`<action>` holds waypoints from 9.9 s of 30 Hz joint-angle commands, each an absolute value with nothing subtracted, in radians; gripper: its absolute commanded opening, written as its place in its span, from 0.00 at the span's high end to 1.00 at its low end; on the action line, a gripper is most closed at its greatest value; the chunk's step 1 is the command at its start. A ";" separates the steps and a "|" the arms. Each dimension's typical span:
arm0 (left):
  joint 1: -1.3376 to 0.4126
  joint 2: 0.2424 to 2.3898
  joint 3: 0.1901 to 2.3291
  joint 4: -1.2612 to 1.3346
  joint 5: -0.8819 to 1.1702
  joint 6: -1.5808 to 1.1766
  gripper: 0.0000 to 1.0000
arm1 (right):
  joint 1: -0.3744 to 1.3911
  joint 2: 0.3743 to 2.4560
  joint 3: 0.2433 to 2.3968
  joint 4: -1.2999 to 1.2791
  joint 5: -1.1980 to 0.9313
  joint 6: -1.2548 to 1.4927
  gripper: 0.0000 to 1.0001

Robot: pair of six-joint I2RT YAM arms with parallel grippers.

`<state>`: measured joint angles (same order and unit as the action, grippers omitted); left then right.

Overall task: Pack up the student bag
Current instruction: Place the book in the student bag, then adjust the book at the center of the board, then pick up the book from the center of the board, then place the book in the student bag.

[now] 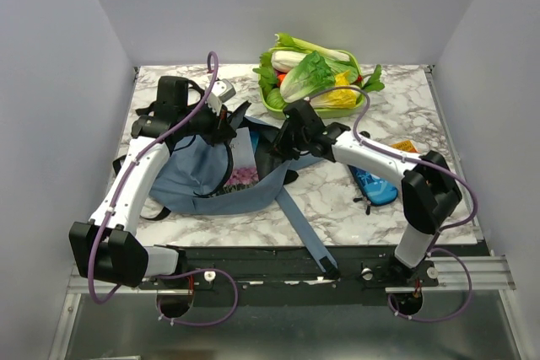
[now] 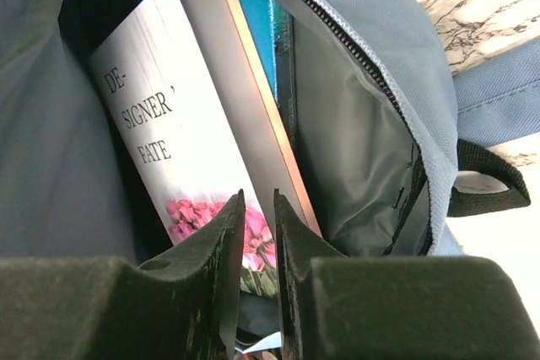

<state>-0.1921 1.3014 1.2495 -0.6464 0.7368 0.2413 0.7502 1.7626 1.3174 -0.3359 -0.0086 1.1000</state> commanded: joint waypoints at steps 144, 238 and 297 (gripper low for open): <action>-0.169 1.350 1.295 -0.775 0.808 0.445 0.95 | -0.020 1.341 0.758 -0.586 0.287 1.193 0.03; -0.150 1.307 1.368 -0.790 0.839 0.339 0.93 | 0.567 1.647 1.437 -0.397 -0.299 1.009 0.99; -0.150 1.325 1.356 -0.775 0.911 0.379 0.92 | 0.859 2.168 1.880 -0.641 -0.087 0.776 0.99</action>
<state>-0.1497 1.3457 1.3293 -0.8062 0.8001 0.3763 0.8333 2.2395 2.0178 -0.7837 0.0418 0.8188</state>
